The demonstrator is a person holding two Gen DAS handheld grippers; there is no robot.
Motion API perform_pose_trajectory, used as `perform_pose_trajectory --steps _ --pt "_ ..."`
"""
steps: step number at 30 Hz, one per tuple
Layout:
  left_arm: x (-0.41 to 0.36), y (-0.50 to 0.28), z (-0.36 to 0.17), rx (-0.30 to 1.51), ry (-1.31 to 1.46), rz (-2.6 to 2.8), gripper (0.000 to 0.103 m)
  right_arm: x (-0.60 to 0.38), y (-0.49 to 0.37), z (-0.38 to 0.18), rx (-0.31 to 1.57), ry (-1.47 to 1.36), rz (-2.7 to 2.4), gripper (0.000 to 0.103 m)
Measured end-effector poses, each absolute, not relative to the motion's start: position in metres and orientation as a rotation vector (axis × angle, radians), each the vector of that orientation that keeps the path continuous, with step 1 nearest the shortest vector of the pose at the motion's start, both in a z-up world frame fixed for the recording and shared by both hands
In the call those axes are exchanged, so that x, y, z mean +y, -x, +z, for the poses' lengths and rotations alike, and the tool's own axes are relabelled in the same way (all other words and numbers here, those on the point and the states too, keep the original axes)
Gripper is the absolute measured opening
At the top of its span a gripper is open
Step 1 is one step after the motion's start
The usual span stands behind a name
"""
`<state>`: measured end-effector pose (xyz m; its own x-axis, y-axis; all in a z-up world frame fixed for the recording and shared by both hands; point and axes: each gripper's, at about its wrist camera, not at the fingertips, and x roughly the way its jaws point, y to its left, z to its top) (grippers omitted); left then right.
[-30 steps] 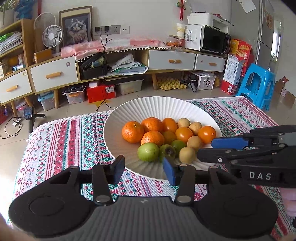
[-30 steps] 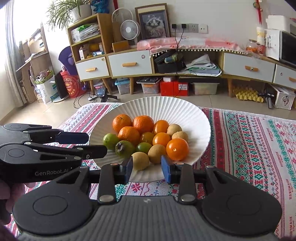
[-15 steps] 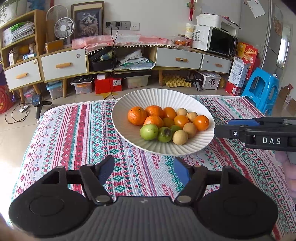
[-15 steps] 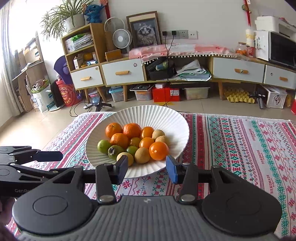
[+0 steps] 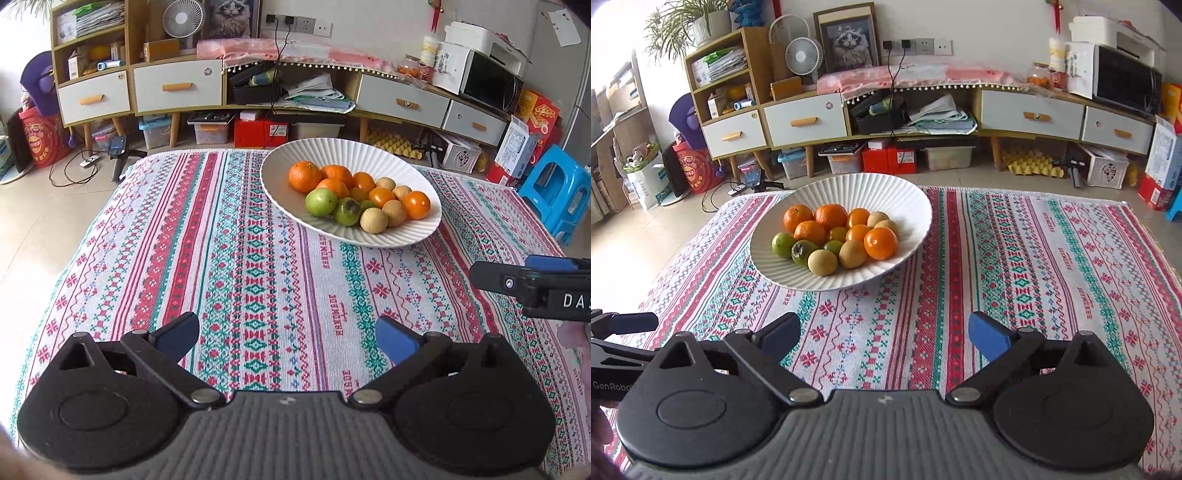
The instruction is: Organize fruits
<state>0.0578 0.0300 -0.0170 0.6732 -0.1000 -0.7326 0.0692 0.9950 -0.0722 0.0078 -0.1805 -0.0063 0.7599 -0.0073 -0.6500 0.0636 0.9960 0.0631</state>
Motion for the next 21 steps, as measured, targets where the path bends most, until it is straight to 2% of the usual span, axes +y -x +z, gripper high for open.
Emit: perform_pose_trajectory --steps 3,21 --pt "0.024 -0.052 -0.015 0.826 0.015 -0.068 0.103 -0.176 -0.006 -0.009 0.733 -0.078 -0.099 0.102" --pt "0.014 -0.045 -0.015 0.844 0.002 -0.028 0.103 -0.164 -0.017 -0.024 0.822 -0.063 -0.163 0.103"
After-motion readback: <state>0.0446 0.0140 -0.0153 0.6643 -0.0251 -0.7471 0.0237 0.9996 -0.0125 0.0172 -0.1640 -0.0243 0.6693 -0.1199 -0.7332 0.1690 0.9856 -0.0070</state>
